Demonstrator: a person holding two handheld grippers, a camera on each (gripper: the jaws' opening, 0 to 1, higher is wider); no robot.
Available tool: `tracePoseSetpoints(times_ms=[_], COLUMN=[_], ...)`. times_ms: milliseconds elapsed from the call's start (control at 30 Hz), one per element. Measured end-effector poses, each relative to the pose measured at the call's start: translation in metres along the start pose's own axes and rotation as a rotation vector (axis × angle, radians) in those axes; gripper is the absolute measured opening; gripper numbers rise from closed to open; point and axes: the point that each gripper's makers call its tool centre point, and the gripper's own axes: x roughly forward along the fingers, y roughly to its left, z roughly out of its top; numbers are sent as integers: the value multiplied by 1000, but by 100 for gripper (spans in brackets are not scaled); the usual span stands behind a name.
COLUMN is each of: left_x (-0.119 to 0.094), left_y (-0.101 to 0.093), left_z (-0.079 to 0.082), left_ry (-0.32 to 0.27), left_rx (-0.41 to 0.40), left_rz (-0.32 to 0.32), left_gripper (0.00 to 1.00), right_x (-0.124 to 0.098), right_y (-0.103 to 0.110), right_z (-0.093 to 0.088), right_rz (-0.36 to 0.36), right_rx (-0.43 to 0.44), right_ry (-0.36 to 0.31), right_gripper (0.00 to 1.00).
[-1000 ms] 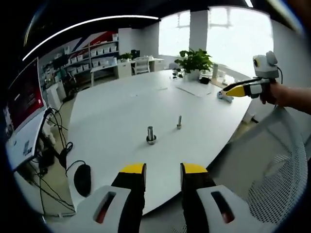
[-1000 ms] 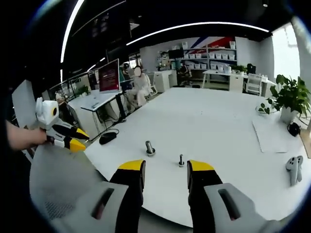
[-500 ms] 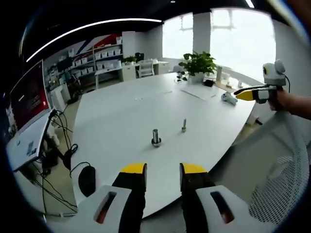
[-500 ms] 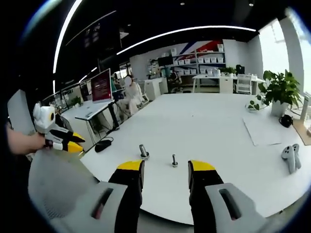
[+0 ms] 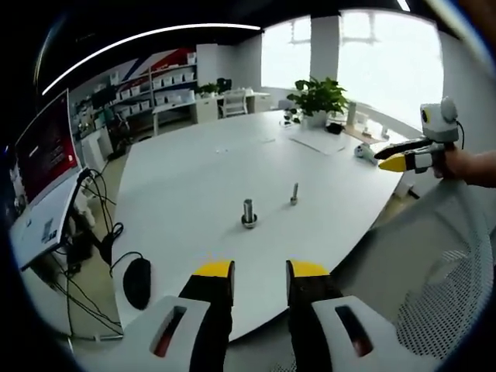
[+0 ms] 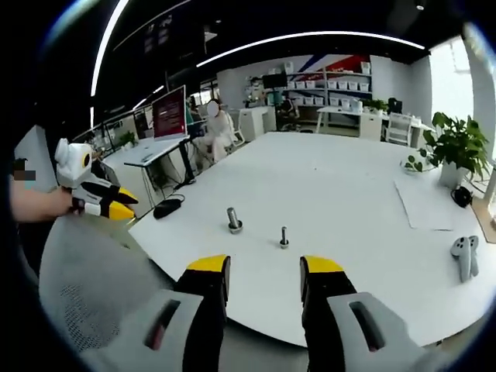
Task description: Place the washer onto the threaded stud by aligning its center hole with the stud, sliding it down to the base, and recovering from edge contact or off-axis alignment until the washer reaches the visible bottom stop.
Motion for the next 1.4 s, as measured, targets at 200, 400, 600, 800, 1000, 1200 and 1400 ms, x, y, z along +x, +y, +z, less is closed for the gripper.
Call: tracePoseSetpoints(times_ms=[200, 400, 600, 800, 1000, 1200, 1400], left_x=[4, 6, 6, 6, 1, -1, 1], left_y=[-1, 5, 3, 2, 5, 5, 10], left_z=[-4, -8, -6, -7, 3, 8, 7], left_ry=[21, 28, 29, 31, -24, -49, -55], left_rx=[11, 5, 12, 13, -1, -12, -7], left_rz=[-17, -13, -14, -21, -1, 1, 5], left_gripper=[24, 24, 24, 24, 24, 24, 24], right_x=[5, 4, 1, 2, 1, 1, 3], right_y=[0, 2, -1, 0, 0, 1, -5], right_z=[-5, -5, -5, -9, -17, -20, -19], right_rz=[11, -2, 1, -12, -14, -19, -22], right_rx=[-45, -78, -22, -52, -36, -53, -29], right_ry=[25, 19, 10, 37, 63, 83, 79], right_gripper=[42, 42, 42, 41, 41, 41, 41])
